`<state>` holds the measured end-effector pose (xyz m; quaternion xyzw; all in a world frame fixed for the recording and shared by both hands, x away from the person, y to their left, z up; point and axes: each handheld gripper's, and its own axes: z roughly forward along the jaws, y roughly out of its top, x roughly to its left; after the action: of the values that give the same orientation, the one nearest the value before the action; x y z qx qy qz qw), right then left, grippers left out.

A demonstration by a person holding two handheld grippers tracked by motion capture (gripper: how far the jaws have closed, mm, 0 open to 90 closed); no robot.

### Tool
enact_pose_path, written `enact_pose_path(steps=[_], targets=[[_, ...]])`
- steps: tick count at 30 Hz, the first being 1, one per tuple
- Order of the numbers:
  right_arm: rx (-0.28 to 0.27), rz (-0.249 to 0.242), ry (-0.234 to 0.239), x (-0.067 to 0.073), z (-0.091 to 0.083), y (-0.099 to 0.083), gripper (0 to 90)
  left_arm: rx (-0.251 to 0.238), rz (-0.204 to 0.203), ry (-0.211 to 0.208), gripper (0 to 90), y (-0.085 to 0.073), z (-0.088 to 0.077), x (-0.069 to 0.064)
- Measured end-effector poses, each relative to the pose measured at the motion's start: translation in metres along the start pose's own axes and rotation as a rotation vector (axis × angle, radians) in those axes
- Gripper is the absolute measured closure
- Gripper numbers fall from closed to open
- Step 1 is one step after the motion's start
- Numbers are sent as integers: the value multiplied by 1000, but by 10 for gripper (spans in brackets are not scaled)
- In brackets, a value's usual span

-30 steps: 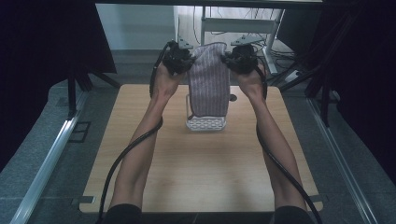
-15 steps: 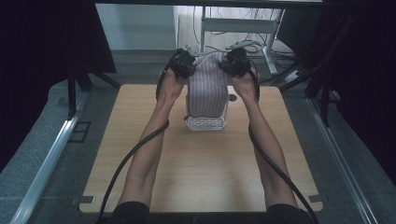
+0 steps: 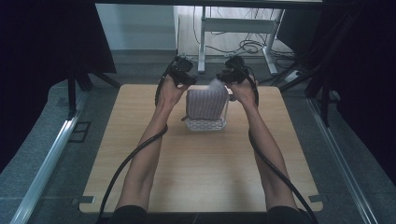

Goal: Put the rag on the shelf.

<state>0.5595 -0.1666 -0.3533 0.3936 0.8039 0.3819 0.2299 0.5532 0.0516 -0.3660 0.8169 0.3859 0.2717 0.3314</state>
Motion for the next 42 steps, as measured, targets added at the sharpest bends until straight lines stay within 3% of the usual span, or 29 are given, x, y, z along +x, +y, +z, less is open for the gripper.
enact_pose_path(steps=[2,3,5,6,11,15,20,21,24,26,35,42], targets=[[1,-1,-4,-1,0,-1,593,-6,-23,-16,456,-3,-2,1],[2,9,9,-2,-1,-4,560,-20,-51,-49,418,-6,-4,2],[-2,15,24,-3,-2,-7,521,-26,-58,-63,373,-7,-6,2],[-1,18,34,-3,-3,-8,506,-37,-82,-90,363,-9,-8,3],[-2,14,55,-1,-7,-14,459,-64,-100,-117,318,-11,-13,3],[-10,-5,74,3,-13,-19,417,-91,-68,-126,300,-11,-26,2],[-20,-15,98,8,-18,-22,357,-97,-77,-168,248,-11,-36,2],[-23,-16,97,10,-19,-23,343,-95,-63,-185,234,-12,-40,-1],[-36,-13,104,14,-23,-27,291,-88,-40,-184,218,-13,-43,-5],[-35,-23,105,17,-25,-29,277,-84,-19,-192,209,-15,-48,-11],[-48,-44,139,23,-38,-43,243,-75,-8,-264,164,-24,-57,-21],[-46,-54,167,27,-50,-59,220,-81,5,-296,143,-36,-66,-28]])
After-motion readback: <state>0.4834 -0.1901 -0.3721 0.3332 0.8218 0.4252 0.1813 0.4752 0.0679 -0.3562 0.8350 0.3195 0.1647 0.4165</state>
